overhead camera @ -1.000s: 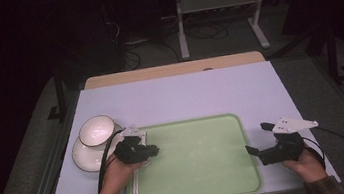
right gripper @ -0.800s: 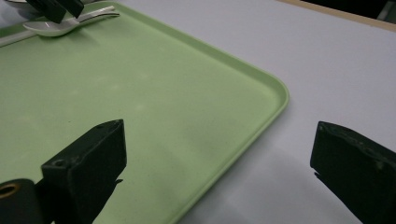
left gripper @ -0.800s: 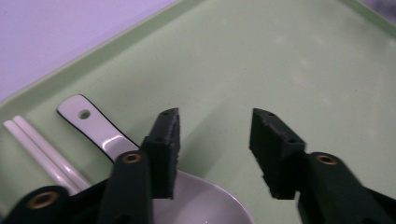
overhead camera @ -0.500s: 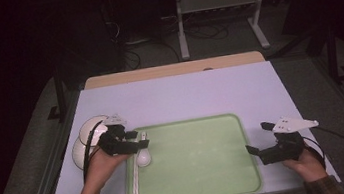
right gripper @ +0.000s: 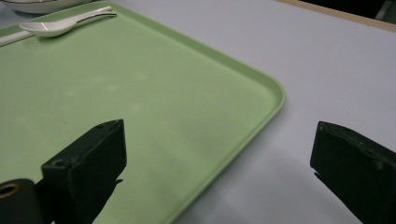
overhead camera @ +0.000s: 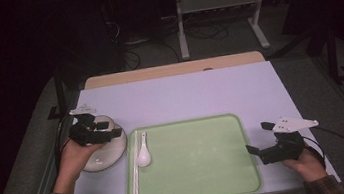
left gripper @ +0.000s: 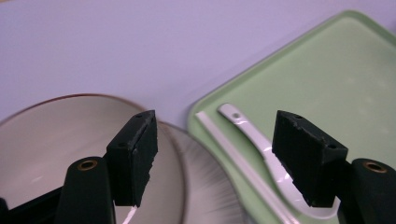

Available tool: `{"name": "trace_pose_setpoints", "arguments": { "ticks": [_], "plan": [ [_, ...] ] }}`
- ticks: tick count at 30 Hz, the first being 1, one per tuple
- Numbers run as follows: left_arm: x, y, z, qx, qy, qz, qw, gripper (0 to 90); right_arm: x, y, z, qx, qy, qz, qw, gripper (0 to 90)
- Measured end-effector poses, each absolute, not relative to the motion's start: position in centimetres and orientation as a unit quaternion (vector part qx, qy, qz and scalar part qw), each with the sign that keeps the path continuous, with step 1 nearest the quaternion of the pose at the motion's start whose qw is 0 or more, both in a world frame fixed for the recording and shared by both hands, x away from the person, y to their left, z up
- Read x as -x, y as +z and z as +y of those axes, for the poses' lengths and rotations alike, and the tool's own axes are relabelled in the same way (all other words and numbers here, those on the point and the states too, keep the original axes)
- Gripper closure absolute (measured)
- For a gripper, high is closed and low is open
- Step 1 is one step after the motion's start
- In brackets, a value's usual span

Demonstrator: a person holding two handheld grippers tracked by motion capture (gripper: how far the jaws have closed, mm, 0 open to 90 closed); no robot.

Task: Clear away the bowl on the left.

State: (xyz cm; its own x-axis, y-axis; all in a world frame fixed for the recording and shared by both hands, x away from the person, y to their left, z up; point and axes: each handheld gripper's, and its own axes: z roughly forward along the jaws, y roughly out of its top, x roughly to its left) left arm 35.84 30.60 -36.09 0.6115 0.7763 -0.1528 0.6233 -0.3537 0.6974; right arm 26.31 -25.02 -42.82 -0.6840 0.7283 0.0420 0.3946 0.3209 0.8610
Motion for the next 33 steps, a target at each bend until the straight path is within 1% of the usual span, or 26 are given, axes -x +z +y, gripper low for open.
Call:
{"name": "trace_pose_setpoints", "arguments": {
  "ticks": [13,19,21,25,33],
  "plan": [
    [-37.0,-35.2,35.7,-0.797,0.143,0.478,0.340,30.9,-26.4,-42.8,-25.0,-0.355,0.461,0.792,0.182,2.8],
    [-38.0,-36.1,37.1,-0.792,0.156,0.506,0.305,31.5,-26.4,-42.8,-25.0,-0.356,0.461,0.792,0.182,2.8],
    [-38.4,-36.7,37.5,-0.789,0.149,0.518,0.295,31.6,-26.4,-42.9,-25.0,-0.357,0.461,0.792,0.182,2.8],
    [-38.9,-37.6,37.8,-0.784,0.151,0.536,0.274,36.4,-26.4,-42.9,-25.1,-0.357,0.461,0.791,0.182,2.8],
    [-39.3,-39.3,38.3,-0.780,0.133,0.556,0.254,55.1,-26.4,-42.9,-25.1,-0.357,0.461,0.792,0.182,2.8]
  ]
}}
